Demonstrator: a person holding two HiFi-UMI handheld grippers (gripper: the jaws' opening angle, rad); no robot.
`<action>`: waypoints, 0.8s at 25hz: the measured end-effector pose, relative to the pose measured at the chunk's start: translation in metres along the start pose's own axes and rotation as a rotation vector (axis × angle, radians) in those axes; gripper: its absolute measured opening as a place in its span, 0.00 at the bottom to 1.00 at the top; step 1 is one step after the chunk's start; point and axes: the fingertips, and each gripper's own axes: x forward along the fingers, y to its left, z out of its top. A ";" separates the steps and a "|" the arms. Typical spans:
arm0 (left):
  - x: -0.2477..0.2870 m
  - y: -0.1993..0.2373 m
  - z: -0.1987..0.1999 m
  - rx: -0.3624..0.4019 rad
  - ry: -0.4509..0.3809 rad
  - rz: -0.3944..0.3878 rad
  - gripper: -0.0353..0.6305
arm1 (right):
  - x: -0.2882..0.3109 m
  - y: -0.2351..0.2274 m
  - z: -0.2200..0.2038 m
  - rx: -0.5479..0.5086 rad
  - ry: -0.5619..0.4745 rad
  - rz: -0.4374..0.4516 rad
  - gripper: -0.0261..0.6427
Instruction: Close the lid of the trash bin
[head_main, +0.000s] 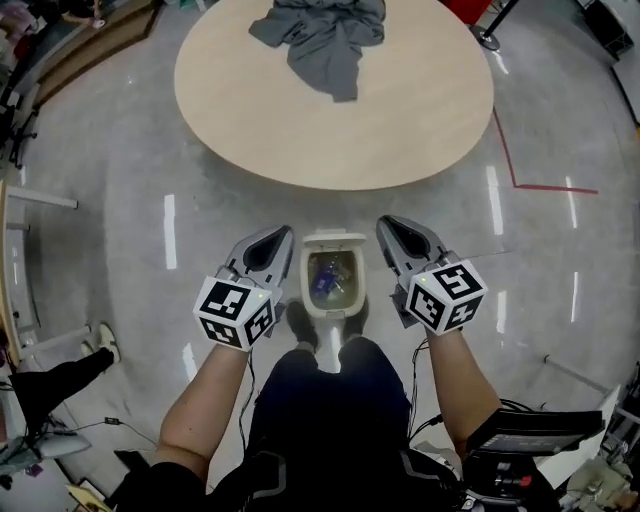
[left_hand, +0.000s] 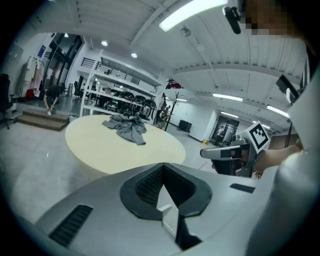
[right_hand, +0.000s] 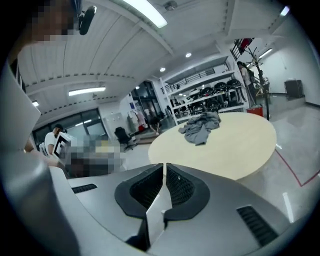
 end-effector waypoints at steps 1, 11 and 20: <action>0.012 0.004 -0.017 -0.011 0.031 0.001 0.06 | 0.011 -0.010 -0.015 0.004 0.030 0.007 0.06; 0.120 0.063 -0.173 -0.161 0.276 0.077 0.06 | 0.100 -0.085 -0.173 0.139 0.284 -0.021 0.06; 0.154 0.074 -0.228 -0.160 0.400 0.055 0.06 | 0.129 -0.106 -0.241 0.168 0.407 -0.021 0.06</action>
